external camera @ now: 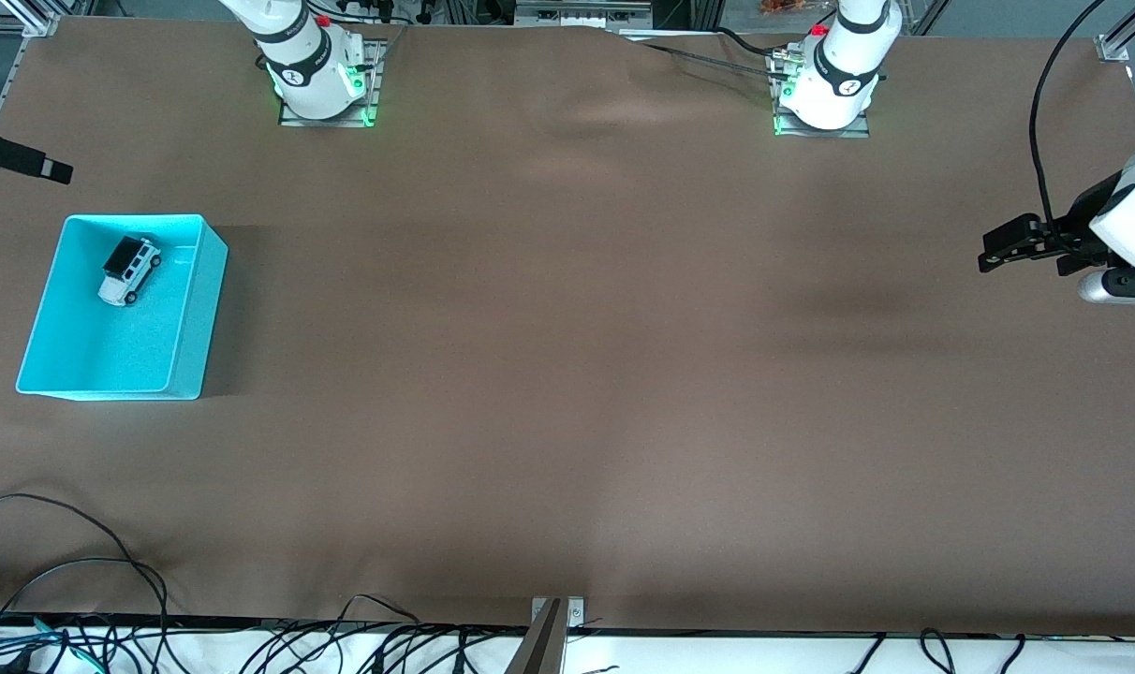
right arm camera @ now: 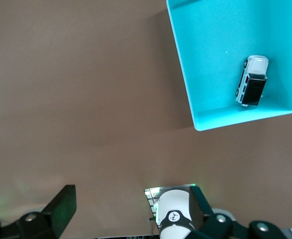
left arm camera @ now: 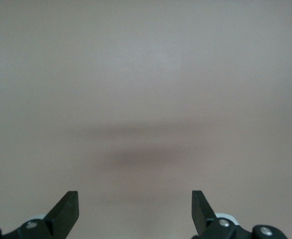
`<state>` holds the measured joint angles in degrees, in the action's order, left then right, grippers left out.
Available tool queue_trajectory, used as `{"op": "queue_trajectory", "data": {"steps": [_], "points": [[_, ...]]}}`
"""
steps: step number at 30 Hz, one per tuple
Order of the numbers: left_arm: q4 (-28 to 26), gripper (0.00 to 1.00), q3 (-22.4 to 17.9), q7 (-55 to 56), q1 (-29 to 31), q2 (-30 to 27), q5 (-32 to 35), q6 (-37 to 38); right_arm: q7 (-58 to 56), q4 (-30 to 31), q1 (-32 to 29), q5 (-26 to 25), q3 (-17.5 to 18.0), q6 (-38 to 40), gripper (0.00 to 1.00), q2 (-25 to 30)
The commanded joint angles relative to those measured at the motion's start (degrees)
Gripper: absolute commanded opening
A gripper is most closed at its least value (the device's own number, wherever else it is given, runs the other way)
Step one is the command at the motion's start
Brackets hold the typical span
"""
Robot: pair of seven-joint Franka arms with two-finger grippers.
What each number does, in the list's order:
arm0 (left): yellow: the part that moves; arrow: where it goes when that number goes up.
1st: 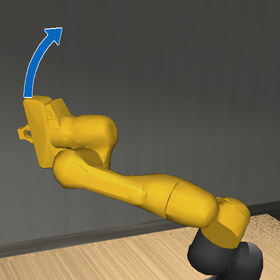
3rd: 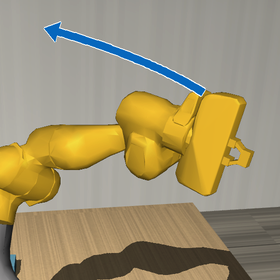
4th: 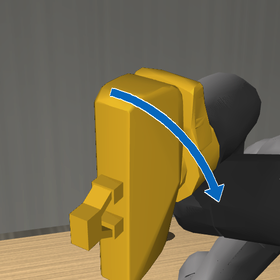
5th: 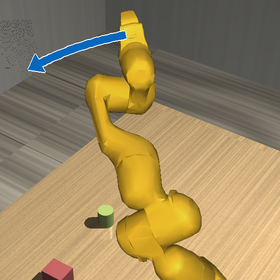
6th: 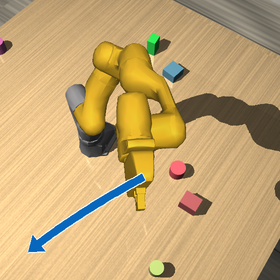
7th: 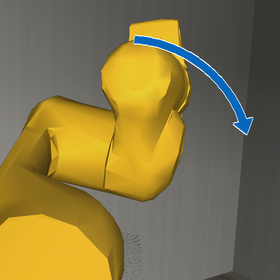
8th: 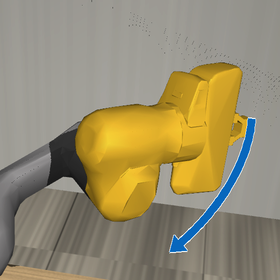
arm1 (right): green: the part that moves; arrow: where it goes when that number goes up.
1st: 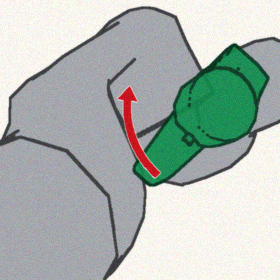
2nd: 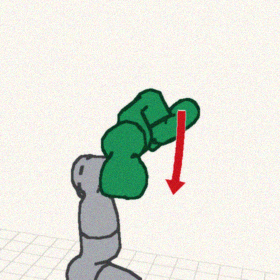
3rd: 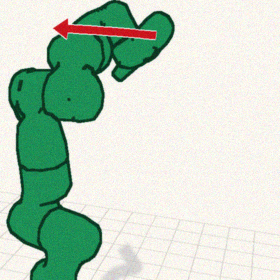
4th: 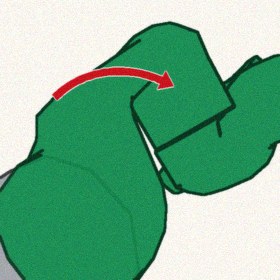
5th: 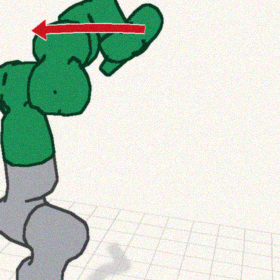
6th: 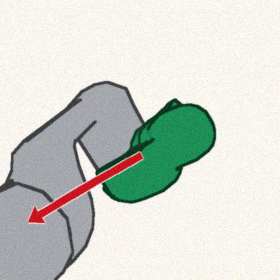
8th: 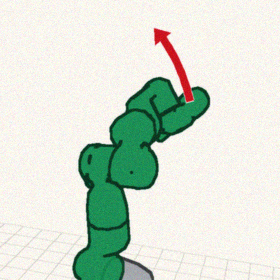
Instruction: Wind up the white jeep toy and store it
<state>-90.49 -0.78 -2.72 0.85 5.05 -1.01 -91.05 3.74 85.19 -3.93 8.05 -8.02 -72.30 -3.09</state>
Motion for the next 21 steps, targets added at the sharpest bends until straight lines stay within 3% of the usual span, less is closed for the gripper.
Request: {"op": "queue_trajectory", "data": {"steps": [1,11,21], "points": [[-0.21,1.0,-0.45,-0.88,-0.06,-0.3,-1.63,0.17,0.04,0.06,-3.8,-1.54,5.28,-0.91,1.0,1.24],[-0.21,1.0,-0.37,-0.79,-0.06,-0.3,-1.63,0.17,0.04,6.39,-4.15,-1.9,8.28,-6.97,1.0,5.46],[-0.21,1.0,-0.45,-0.79,-0.06,-0.3,-1.63,0.17,0.48,7.62,-4.24,-3.22,13.2,-9.0,1.0,5.81]]}}
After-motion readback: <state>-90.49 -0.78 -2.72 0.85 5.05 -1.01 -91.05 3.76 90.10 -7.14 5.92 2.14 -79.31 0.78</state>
